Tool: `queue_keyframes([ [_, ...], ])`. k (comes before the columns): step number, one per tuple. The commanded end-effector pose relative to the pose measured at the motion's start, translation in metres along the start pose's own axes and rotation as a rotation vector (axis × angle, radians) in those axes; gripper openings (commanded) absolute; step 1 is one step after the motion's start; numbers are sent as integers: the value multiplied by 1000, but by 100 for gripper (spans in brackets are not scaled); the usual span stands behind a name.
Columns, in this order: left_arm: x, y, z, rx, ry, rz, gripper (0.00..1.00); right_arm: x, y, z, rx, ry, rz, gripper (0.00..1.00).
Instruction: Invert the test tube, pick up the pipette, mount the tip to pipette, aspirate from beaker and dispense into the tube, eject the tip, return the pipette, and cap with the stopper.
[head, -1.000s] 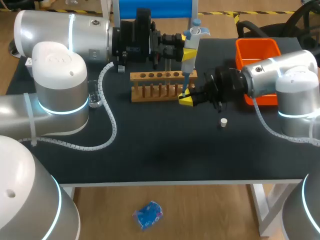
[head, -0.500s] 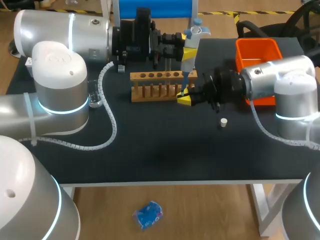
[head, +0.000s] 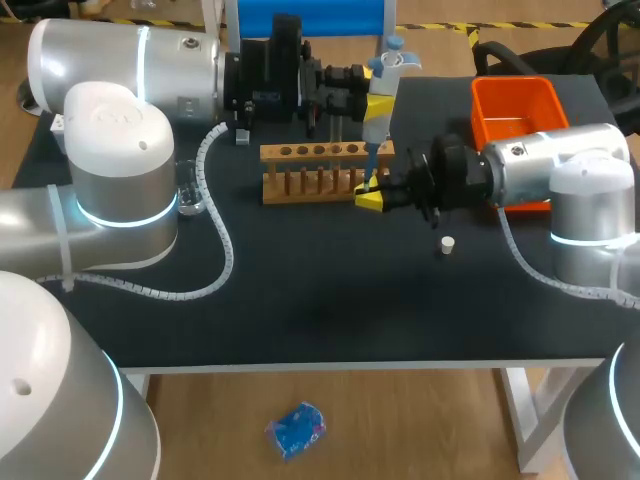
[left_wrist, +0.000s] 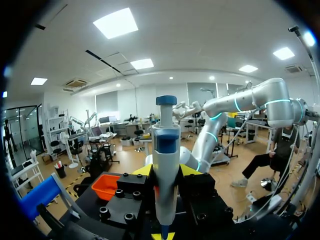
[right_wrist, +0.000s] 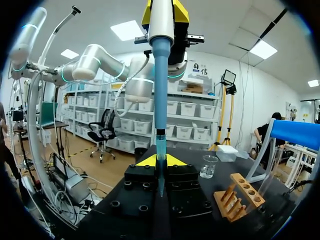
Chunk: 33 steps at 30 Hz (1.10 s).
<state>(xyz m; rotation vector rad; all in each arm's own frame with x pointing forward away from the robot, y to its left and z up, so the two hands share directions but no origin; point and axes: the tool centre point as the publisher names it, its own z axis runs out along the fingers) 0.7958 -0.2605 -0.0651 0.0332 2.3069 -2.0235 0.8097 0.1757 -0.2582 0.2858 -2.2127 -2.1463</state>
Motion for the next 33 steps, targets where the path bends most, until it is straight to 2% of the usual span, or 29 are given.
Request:
queue_keyframes([
  [1,1,3,0,1,0,0,0,1,2,-1,-16,-8,6,0],
  [33,1,3,0,1,0,0,0,-1,12,0,-39,-8,-5,0],
])
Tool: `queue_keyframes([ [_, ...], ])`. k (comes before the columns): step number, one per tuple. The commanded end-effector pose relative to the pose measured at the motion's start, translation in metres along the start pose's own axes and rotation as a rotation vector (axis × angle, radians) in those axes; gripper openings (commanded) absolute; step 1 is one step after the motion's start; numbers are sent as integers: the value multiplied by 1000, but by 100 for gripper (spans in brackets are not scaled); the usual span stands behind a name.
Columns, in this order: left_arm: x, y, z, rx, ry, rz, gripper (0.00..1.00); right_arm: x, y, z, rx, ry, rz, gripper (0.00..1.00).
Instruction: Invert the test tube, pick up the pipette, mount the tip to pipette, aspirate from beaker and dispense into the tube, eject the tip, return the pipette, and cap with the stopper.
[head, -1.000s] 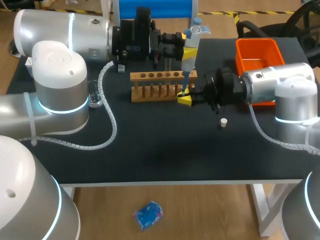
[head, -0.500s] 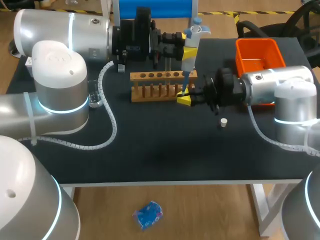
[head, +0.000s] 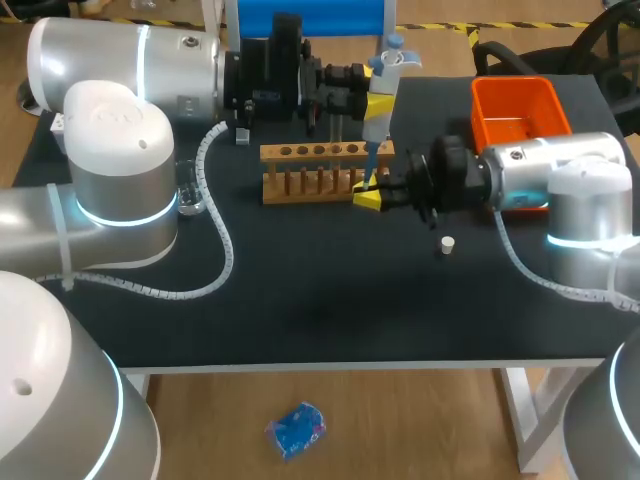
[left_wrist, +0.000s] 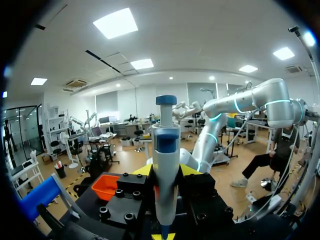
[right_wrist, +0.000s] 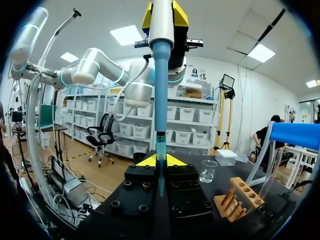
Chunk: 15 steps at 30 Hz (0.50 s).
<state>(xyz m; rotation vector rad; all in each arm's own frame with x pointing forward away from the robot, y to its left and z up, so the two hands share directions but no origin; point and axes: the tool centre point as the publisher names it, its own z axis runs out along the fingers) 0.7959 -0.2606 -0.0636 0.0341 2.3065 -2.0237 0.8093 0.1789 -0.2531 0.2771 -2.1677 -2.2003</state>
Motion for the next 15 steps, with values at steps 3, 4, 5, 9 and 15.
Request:
queue_keyframes([
  [3,1,4,1,0,-1,-1,0,-1,8,-4,9,1,-4,0],
  [4,1,4,1,0,-1,-1,0,-1,9,-4,9,0,-6,0],
  [5,1,4,1,0,-1,-1,0,-2,9,-4,9,0,-7,0],
  [9,1,4,1,0,-1,-1,0,-3,12,-4,9,-1,-12,0],
  [15,1,4,1,0,-1,-1,0,-3,15,-3,8,-1,-15,0],
])
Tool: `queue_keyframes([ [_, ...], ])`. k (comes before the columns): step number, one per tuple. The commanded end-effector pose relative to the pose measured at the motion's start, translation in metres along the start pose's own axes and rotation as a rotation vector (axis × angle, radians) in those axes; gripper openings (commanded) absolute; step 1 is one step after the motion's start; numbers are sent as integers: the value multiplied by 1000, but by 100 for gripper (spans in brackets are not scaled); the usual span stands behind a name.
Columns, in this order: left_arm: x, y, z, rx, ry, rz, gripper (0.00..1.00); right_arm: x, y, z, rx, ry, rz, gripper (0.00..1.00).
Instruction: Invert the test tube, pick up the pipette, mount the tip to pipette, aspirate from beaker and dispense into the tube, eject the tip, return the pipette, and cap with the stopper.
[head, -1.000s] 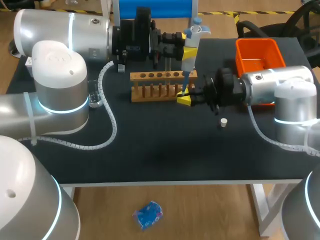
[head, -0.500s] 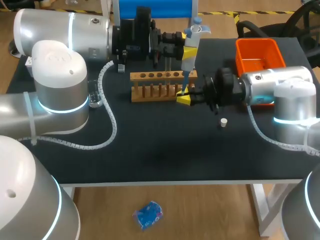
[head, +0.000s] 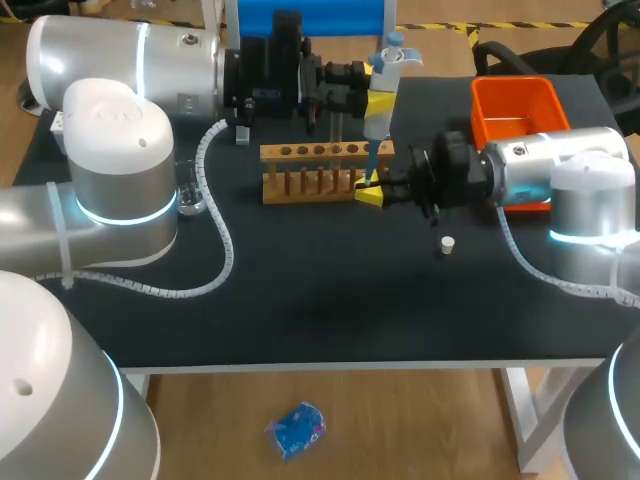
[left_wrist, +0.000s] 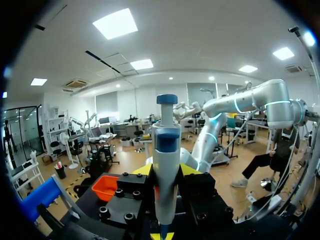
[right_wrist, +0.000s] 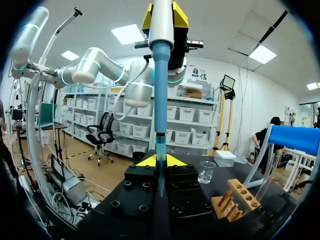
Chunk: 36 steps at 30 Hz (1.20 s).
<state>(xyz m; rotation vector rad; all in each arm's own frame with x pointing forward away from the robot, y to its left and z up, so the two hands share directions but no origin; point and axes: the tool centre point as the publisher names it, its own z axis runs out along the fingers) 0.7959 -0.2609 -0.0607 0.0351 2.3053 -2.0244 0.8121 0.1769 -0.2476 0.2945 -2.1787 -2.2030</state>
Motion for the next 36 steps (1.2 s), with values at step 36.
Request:
queue_keyframes([
  [36,1,7,1,0,-1,-2,0,-4,17,1,11,-175,28,0],
])
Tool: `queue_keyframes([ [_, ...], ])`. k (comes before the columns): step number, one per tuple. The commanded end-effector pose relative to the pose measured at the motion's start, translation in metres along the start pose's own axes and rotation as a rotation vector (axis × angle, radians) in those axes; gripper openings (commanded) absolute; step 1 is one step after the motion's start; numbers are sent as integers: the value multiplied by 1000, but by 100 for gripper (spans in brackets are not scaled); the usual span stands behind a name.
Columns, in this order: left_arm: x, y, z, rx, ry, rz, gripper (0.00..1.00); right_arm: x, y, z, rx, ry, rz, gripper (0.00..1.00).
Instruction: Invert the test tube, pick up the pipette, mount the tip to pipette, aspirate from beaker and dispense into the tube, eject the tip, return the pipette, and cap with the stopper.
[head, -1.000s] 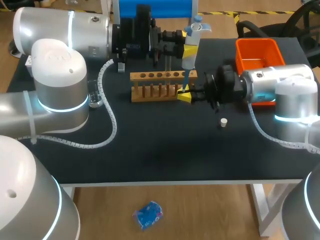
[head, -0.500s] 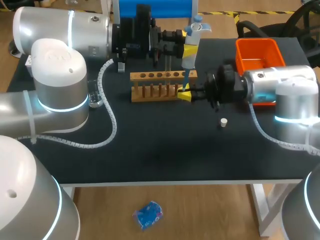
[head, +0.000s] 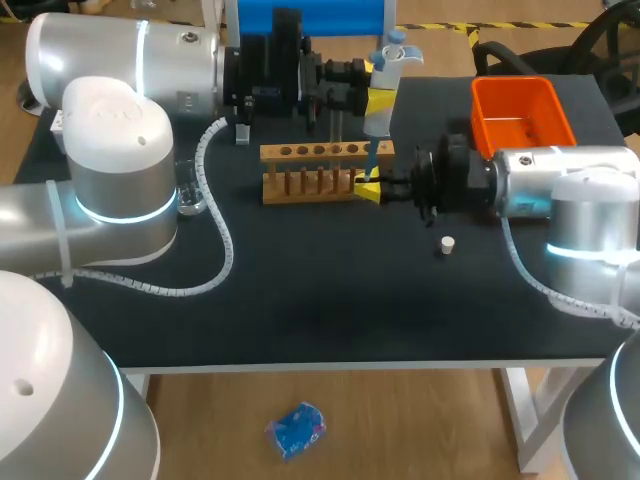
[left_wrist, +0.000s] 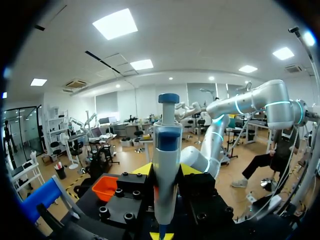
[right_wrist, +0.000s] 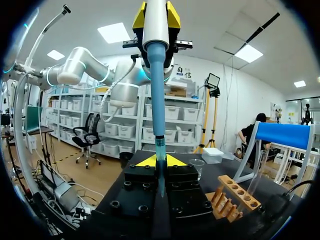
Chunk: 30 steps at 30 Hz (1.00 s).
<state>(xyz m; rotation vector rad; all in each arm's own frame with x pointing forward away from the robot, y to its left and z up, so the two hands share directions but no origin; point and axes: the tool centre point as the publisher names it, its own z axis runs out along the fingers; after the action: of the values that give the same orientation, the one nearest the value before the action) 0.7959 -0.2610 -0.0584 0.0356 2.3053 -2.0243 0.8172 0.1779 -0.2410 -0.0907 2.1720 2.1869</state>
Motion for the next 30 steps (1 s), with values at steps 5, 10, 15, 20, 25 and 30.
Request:
queue_keyframes([
  [5,1,9,1,0,-1,-2,0,1,12,0,-1,-23,-3,0],
  [10,1,9,1,0,-1,-2,0,2,10,-3,13,-3,17,100],
  [15,1,9,1,0,-1,-2,0,8,4,-11,22,60,44,100],
  [20,1,9,1,0,-1,-2,0,14,6,-26,53,111,56,100],
  [25,1,9,1,0,-1,-2,0,18,11,-44,102,150,52,100],
  [30,1,9,1,0,-1,-2,0,19,12,-65,220,158,17,100],
])
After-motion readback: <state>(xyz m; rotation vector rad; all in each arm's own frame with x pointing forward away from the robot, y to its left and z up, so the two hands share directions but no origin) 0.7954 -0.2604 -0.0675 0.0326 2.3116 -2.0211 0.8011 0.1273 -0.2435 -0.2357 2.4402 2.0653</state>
